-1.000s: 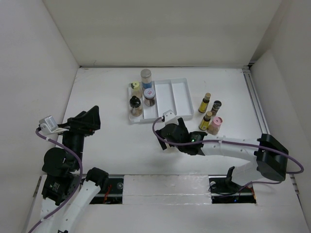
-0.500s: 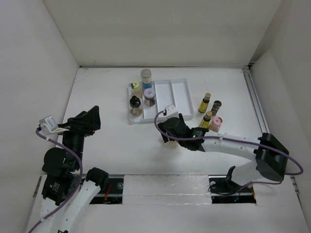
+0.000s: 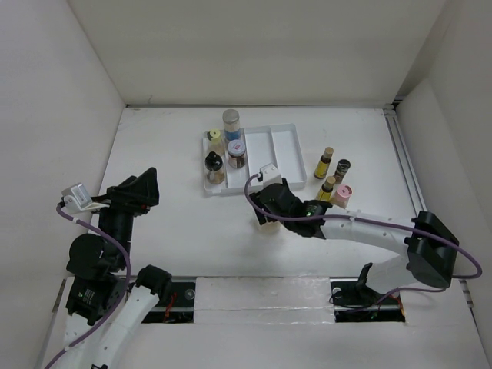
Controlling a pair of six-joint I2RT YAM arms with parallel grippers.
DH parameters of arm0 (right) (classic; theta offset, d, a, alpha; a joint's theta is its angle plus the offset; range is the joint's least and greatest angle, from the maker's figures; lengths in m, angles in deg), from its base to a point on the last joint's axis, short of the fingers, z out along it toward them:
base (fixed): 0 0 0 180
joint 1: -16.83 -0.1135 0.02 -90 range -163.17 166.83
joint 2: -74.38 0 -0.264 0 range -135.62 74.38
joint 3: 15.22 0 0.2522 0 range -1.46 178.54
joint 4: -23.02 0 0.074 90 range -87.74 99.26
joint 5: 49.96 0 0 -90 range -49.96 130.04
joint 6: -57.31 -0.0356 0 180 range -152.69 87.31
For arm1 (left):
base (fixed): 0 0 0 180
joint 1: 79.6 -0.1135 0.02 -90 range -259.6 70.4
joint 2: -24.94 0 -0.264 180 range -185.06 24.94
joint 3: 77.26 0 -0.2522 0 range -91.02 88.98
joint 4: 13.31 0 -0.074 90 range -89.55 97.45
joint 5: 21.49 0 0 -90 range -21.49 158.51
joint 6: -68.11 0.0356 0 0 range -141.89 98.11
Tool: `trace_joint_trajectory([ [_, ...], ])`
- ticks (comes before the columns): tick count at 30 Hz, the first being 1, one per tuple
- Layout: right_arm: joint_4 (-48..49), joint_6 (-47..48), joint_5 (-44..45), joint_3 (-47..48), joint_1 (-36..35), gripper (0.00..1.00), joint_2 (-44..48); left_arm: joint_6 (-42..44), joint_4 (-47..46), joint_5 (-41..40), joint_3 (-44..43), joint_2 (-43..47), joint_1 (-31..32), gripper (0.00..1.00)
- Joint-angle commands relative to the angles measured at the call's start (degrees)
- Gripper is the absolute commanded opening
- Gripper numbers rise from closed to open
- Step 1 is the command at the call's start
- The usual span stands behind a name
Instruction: Organize the condiment bottles
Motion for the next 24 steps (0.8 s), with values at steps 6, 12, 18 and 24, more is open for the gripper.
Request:
trace_joint_trajectory([
  [6,1.4,3.17,0.27,4.41,0.31,0.55,7.86,0.9,-2.85,0.5,0.29,0.18,-0.19,0.77],
  [12,-2.37,3.0,0.27,7.58,0.31,0.88,4.18,0.9,-2.85,0.5,0.29,0.18,-0.19,0.77],
  [18,-1.07,-0.07,-3.51,2.68,0.31,1.0,3.56,0.9,-2.85,1.02,0.29,0.18,-0.19,0.77],
  [24,-0.53,-1.22,-4.04,0.91,0.31,1.0,2.24,0.9,-2.85,1.03,0.29,0.18,-0.19,0.77],
])
